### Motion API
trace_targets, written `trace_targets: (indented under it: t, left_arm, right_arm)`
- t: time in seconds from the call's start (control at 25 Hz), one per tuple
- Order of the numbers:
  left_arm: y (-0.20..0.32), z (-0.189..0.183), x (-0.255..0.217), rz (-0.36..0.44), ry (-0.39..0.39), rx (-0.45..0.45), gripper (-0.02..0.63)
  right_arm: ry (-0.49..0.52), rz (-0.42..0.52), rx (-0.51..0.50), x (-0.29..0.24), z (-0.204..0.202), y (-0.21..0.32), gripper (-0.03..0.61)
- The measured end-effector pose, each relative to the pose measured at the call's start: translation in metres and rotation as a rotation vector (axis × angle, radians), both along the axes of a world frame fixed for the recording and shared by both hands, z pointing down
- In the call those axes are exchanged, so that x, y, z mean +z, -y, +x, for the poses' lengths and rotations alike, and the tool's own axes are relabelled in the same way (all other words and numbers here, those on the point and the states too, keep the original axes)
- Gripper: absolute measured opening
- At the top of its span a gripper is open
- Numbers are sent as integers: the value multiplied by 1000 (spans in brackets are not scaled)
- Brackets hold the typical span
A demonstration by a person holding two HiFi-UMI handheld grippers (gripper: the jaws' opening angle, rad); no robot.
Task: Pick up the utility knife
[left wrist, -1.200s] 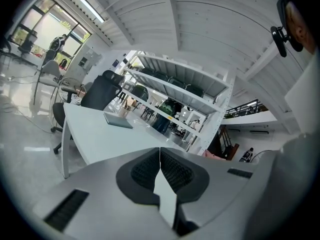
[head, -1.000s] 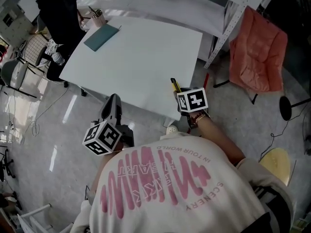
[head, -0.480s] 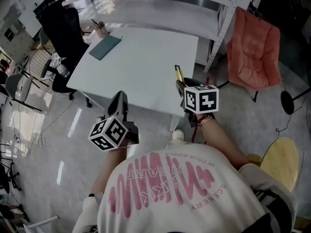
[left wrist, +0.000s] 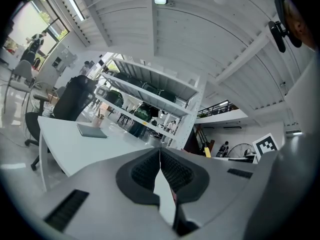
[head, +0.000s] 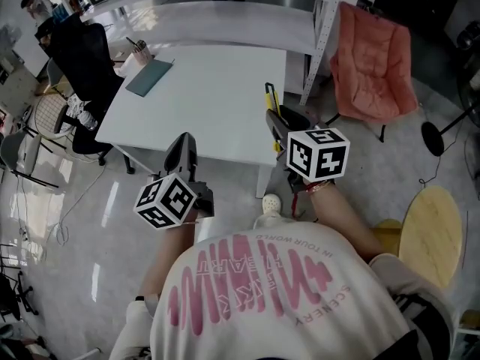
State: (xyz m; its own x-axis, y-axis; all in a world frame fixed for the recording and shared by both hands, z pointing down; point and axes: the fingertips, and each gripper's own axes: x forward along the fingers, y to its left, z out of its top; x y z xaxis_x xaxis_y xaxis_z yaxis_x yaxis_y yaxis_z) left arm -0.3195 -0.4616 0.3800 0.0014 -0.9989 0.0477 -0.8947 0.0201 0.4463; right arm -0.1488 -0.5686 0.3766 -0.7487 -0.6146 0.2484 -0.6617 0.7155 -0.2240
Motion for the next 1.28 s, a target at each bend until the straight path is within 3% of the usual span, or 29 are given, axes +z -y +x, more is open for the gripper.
trace_targets:
  t: [0.24, 0.48, 1.28]
  left_arm:
    - [-12, 10, -8, 20, 44, 3, 25]
    - [-32, 21, -10, 23, 67, 9, 25]
    - [-53, 40, 19, -36, 19, 34, 25]
  right_arm:
    - [42, 62, 37, -8, 11, -17, 133]
    - [63, 56, 81, -1, 28, -37, 133]
    - [-13, -2, 113, 36, 54, -68, 133]
